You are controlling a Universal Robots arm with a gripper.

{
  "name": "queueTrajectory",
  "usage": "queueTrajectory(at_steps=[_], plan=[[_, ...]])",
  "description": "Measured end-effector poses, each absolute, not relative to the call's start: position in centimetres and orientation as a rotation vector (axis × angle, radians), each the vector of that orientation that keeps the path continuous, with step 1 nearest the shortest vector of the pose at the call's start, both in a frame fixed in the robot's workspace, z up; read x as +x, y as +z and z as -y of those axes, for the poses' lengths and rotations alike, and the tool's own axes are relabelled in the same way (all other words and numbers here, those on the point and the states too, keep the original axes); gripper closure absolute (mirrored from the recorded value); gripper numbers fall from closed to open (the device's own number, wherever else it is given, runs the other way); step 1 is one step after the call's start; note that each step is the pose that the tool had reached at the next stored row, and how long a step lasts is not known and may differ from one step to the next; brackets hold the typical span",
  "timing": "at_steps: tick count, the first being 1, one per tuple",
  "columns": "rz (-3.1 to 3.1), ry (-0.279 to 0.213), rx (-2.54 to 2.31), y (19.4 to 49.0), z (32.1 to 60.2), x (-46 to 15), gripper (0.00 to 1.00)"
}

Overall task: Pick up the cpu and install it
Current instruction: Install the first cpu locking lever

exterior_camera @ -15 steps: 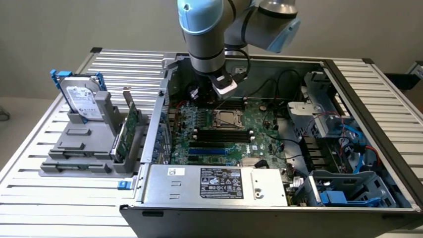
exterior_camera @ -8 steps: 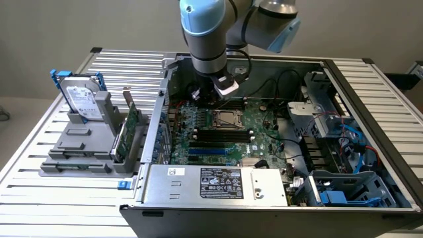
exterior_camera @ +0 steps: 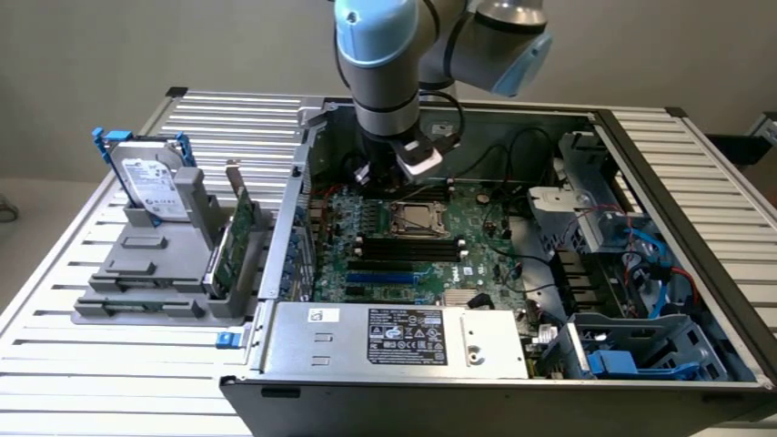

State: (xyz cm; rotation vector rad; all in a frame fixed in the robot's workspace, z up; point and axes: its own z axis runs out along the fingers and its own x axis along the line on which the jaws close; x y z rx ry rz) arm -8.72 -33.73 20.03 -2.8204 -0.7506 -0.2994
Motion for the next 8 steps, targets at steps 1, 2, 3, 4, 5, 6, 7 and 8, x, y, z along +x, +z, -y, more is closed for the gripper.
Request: queueTrajectory(at_steps=[1, 2, 3, 4, 5, 6, 7, 8], plan=[[0.752, -0.299, -2.82, 20.03, 33.73, -8.68, 0.89], [0.753, -0.299, -2.82, 20.02, 33.73, -8.63, 0.89], [0.754, -0.299, -2.82, 20.02, 33.73, -8.59, 0.89], [0.755, -0.299, -2.82, 20.01, 33.73, -8.54, 0.89], [0.756, -0.299, -2.82, 20.0, 33.73, -8.49, 0.89], [0.757, -0.298, -2.82, 20.0, 33.73, -8.45, 0.89], [0.758, -0.298, -2.82, 20.0, 33.73, -8.4, 0.89], [0.759, -0.298, -2.819, 19.99, 33.73, -8.35, 0.89]])
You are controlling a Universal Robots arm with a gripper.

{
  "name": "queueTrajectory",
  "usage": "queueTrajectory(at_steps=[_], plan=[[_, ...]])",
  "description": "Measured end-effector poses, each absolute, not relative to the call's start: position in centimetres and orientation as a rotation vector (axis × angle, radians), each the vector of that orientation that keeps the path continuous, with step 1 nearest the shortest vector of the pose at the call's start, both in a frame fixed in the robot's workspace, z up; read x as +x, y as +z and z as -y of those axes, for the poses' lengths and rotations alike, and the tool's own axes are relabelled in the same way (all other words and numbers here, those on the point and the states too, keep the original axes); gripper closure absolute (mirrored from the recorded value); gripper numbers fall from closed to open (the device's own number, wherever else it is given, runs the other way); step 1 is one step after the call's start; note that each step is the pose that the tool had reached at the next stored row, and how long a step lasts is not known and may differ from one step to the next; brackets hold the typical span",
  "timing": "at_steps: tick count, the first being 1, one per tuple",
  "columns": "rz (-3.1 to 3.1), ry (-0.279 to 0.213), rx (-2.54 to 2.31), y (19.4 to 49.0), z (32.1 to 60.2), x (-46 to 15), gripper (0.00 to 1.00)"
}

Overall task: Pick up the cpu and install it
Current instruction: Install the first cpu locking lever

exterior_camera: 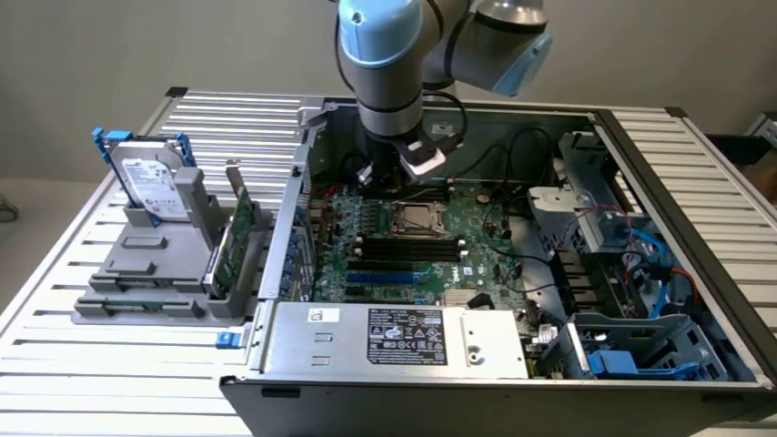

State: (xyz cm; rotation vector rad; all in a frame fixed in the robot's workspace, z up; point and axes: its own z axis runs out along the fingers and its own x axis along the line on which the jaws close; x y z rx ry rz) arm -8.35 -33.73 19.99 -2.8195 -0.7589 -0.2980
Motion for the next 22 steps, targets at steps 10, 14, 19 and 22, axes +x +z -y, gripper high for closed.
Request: queueTrajectory(at_steps=[10, 14, 19, 22], plan=[[0.766, -0.296, -2.824, 20.0, 33.7, -7.8, 0.89], [0.768, -0.295, -2.826, 20.0, 33.7, -7.6, 0.89], [0.772, -0.293, -2.828, 20.0, 33.7, -7.3, 0.89], [0.774, -0.293, -2.83, 20.0, 33.7, -7.2, 0.89]])
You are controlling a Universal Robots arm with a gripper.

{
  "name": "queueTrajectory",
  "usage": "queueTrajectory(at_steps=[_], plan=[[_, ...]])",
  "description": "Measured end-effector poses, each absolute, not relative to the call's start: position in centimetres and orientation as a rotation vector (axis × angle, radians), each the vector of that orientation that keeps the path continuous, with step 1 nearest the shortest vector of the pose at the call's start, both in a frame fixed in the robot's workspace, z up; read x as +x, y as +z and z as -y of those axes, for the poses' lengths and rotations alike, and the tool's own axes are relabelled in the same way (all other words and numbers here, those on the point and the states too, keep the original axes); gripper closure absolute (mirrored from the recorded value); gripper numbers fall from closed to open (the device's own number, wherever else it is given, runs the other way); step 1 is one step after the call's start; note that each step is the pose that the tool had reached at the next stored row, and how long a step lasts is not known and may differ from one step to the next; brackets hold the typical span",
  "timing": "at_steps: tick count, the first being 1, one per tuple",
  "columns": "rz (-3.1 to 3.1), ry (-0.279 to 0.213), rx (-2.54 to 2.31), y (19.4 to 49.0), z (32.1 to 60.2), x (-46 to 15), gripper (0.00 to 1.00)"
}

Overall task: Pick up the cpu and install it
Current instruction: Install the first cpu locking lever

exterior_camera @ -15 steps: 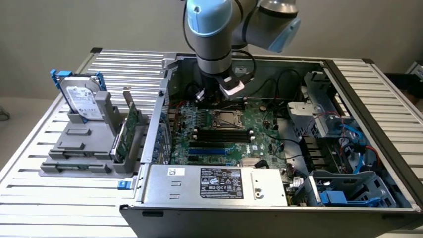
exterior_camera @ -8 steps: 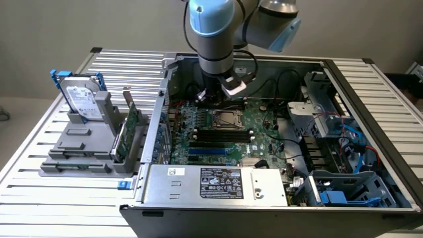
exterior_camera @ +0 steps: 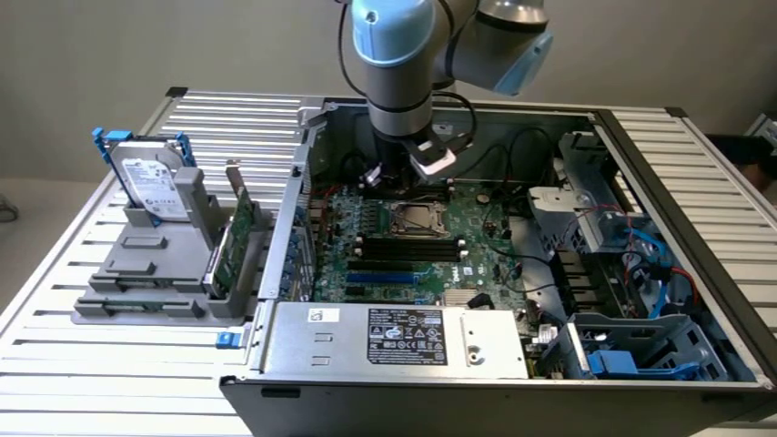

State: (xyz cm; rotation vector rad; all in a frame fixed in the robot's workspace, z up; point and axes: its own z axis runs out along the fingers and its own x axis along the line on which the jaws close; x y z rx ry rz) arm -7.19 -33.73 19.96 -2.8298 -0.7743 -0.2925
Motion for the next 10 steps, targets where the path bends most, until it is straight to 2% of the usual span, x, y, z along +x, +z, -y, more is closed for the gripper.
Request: queueTrajectory(at_steps=[10], plan=[[0.781, -0.291, -2.832, 20.16, 33.73, -7.04, 0.89]])
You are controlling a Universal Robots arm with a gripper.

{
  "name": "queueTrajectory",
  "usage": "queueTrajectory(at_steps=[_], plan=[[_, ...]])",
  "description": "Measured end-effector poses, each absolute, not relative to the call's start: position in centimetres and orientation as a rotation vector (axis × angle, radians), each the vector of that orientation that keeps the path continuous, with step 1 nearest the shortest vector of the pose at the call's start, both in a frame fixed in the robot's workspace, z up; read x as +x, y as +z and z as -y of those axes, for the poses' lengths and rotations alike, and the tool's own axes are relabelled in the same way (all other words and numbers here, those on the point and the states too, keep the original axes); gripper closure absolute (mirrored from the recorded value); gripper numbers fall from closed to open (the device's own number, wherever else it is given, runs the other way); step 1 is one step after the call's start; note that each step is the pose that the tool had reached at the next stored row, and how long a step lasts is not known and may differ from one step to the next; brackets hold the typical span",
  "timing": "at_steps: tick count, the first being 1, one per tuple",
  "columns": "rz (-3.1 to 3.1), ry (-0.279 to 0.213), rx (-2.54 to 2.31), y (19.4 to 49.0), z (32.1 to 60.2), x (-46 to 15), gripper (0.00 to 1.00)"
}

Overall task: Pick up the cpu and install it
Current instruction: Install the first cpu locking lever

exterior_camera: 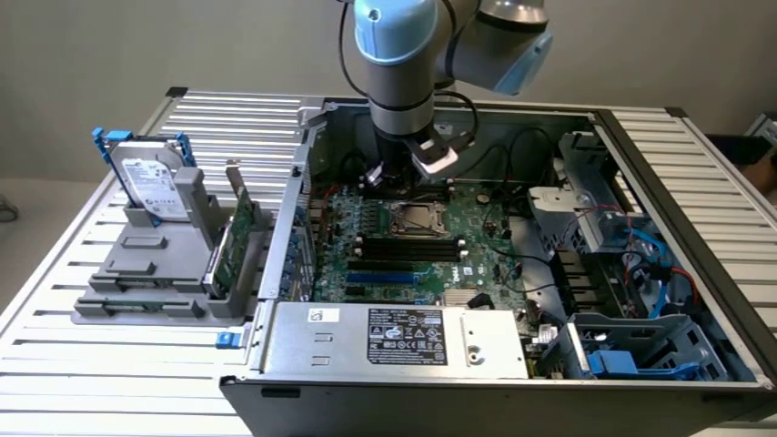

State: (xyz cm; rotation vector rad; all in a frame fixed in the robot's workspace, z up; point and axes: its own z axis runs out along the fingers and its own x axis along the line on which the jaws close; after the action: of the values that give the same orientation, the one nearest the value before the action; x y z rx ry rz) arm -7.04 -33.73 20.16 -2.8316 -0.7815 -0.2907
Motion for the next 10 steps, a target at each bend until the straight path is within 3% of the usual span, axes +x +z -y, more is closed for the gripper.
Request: queueTrajectory(at_steps=[10], plan=[[0.809, -0.287, -2.824, 20.54, 33.73, -7.63, 0.89]])
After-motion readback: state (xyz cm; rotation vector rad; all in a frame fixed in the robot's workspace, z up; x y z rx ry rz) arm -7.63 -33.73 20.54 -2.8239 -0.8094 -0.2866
